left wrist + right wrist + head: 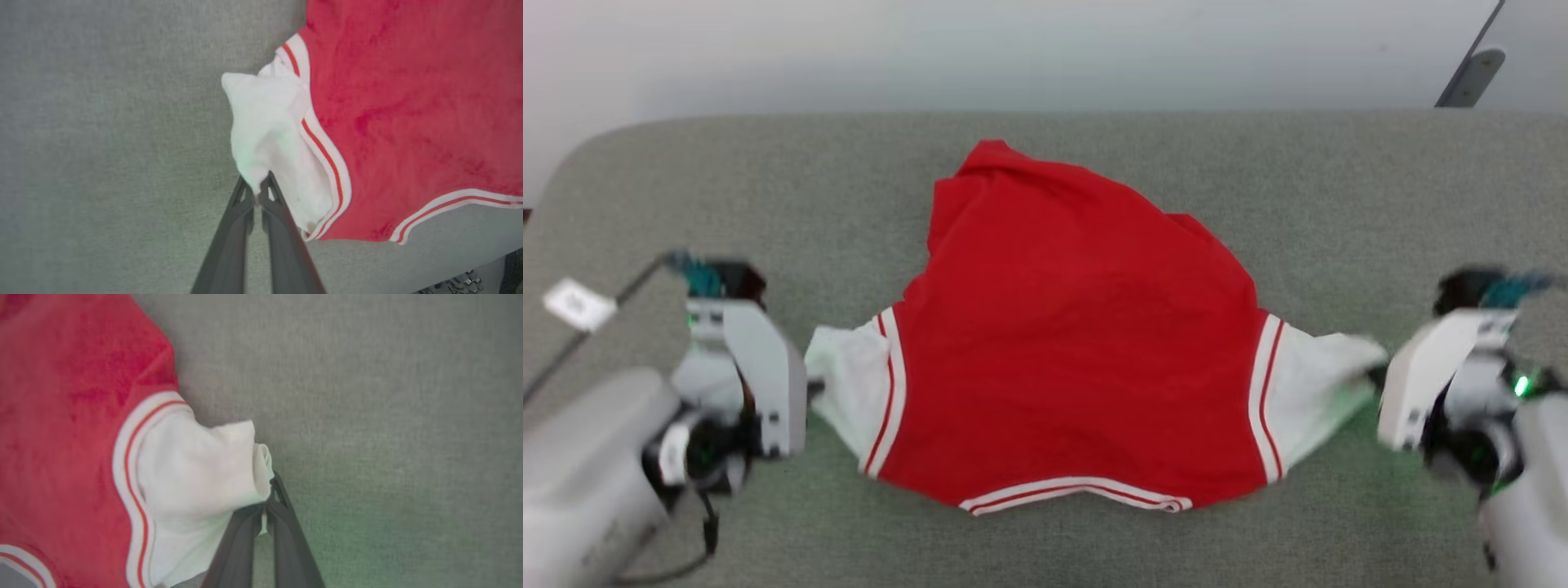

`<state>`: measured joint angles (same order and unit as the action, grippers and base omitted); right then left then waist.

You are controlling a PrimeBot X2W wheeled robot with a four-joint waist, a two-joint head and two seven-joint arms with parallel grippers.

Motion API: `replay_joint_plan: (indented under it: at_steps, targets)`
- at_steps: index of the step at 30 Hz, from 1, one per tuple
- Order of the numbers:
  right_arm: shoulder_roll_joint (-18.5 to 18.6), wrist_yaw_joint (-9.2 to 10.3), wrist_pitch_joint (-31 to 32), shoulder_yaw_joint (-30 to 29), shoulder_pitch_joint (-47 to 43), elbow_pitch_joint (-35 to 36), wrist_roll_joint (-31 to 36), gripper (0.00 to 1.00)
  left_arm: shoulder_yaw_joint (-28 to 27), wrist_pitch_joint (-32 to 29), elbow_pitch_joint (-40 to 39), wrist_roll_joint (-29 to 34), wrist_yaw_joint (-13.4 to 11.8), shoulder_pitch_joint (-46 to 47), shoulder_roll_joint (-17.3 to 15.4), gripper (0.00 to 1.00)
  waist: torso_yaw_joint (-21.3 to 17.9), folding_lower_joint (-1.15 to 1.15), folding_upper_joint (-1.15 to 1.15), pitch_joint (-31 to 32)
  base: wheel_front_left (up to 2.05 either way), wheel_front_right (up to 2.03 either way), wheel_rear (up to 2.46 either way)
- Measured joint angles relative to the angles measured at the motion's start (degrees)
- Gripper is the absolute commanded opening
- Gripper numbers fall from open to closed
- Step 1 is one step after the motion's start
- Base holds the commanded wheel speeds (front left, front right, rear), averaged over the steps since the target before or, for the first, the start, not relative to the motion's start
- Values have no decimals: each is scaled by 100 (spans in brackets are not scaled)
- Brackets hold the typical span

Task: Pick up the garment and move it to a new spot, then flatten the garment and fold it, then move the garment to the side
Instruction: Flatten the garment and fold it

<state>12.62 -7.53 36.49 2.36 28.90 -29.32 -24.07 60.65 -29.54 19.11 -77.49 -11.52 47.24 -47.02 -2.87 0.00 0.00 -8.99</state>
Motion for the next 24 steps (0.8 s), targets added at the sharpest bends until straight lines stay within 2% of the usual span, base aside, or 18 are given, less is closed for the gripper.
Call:
replay_joint_plan:
  at_steps: [6,12,16,24]
  targets:
    - [164,1,327,14,670,646,-605,0,-88,-321,-277,338,94,923,-58,0,51,0,0,302,0,0,0]
    - [179,1,332,-24,1527,911,-777,0,-182,-586,-99,647,257,1850,67,0,112,0,0,666,0,0,0]
    - [167,1,105,-19,2181,827,-783,0,-275,-626,208,815,403,2474,242,0,157,0,0,873,0,0,0]
    - [167,1,-817,64,3446,328,-797,0,-397,-425,916,1226,684,3515,608,0,244,0,0,1054,0,0,0]
